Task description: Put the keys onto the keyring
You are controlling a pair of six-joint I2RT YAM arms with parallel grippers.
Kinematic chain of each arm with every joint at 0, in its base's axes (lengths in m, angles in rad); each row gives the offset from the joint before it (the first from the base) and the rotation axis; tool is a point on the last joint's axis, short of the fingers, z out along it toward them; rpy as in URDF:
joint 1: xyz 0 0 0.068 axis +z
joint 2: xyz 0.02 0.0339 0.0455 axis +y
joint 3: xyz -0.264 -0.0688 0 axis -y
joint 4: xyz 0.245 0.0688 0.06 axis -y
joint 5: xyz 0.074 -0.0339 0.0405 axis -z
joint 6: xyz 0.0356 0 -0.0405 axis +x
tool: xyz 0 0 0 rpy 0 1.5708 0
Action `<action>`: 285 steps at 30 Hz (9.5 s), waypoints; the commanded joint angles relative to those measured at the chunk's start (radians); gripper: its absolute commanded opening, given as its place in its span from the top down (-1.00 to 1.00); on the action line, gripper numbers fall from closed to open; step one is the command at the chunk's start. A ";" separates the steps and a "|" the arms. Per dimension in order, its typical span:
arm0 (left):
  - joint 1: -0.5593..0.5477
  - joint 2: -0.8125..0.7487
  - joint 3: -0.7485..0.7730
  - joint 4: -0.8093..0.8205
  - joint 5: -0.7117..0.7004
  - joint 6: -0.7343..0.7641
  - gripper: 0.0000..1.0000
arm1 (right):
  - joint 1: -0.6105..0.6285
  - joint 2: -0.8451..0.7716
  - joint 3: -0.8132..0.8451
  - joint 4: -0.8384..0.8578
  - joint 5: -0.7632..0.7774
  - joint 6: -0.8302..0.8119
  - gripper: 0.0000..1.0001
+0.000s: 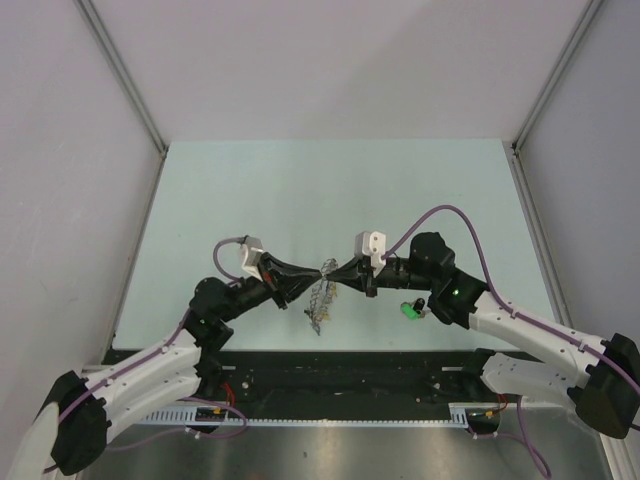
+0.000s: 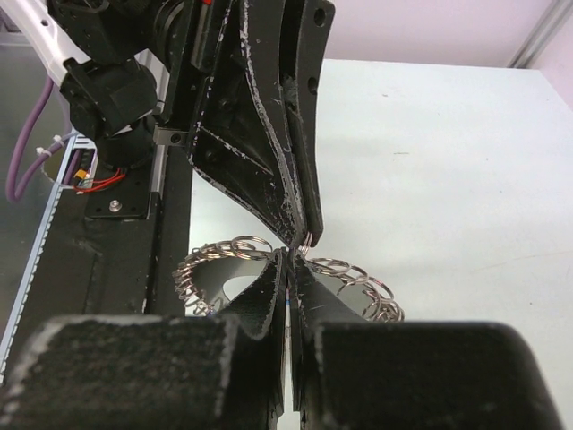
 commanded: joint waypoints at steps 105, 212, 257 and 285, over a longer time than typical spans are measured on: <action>0.048 -0.008 0.233 -0.299 0.212 0.266 0.99 | -0.011 -0.002 -0.043 0.078 -0.069 0.010 1.00; 0.203 0.076 0.539 -1.071 -0.580 0.223 -1.00 | -0.279 -0.275 -0.038 -0.417 0.583 0.591 -1.00; 0.140 0.401 0.507 -1.112 -0.457 0.082 -0.66 | -0.468 -0.069 0.014 -0.778 0.620 0.669 -0.99; -0.133 0.912 0.724 -1.013 -0.336 0.017 0.13 | -0.358 0.077 -0.058 -0.520 0.436 0.582 -0.83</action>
